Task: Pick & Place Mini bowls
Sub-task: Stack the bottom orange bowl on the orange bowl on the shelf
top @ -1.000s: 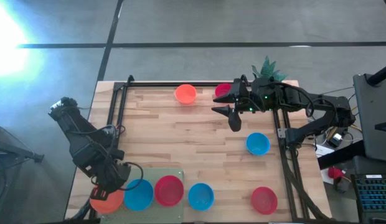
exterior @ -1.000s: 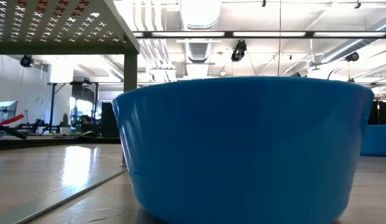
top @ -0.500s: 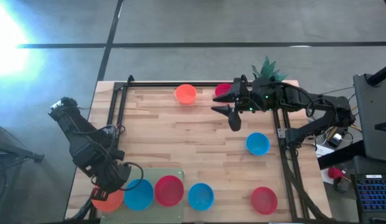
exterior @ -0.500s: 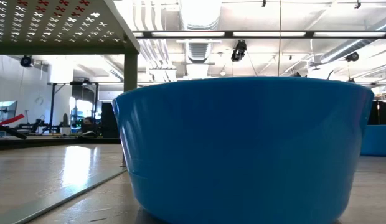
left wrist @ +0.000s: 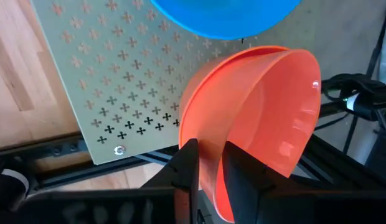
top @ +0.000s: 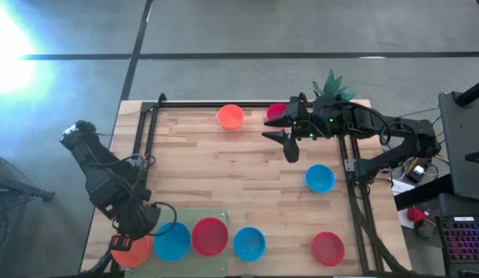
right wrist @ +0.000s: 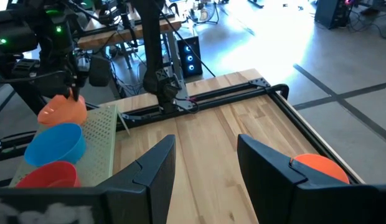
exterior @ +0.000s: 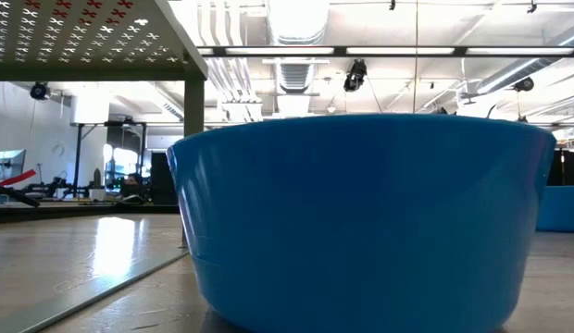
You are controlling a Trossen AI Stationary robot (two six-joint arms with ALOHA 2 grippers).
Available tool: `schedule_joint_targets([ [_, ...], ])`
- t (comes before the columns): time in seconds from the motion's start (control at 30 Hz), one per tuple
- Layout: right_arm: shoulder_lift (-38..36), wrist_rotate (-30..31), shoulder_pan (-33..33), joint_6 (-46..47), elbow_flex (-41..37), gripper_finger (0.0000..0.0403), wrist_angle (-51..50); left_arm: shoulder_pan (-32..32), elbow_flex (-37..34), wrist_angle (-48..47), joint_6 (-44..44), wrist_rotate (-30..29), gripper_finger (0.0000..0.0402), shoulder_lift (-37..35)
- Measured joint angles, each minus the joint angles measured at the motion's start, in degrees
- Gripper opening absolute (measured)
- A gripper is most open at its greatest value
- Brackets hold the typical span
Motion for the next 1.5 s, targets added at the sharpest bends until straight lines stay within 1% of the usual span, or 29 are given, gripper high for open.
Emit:
schedule_joint_targets([
  [0.17,0.0,0.0,0.0,0.0,0.0,0.0166,0.0,0.1,0.0,0.0,-2.3,0.3,0.0062,-0.4],
  [0.33,0.0,0.0,0.0,0.0,0.0,0.0166,0.0,0.1,0.0,0.0,-6.5,3.9,0.0062,-1.9],
  [0.5,0.0,0.0,0.0,0.0,0.0,0.0166,0.0,0.1,0.0,0.0,-9.1,4.8,0.0062,-3.8],
  [0.7,0.0,0.0,0.0,0.0,0.0,0.0166,-0.1,0.1,0.0,0.0,-10.6,4.0,0.0062,-5.4],
  [0.83,0.0,0.0,0.0,0.0,0.0,0.0166,-0.1,0.1,0.0,0.0,-10.1,4.2,0.0047,-5.5],
  [1.0,0.0,0.0,0.0,0.2,0.0,0.0166,-0.1,0.1,0.0,3.1,-8.8,4.4,0.0006,-5.5],
  [1.1,0.0,0.0,0.0,0.2,0.0,0.0166,-0.1,0.1,0.0,5.0,-8.2,2.4,0.0003,-5.5],
  [1.23,0.0,0.0,0.0,0.3,0.0,0.0166,-0.1,0.1,-0.4,4.8,-7.2,0.6,0.0,-5.3],
  [1.5,0.0,0.0,0.0,0.4,0.0,0.0166,-0.2,0.1,-2.3,5.1,-5.8,0.6,0.0,-4.5],
])
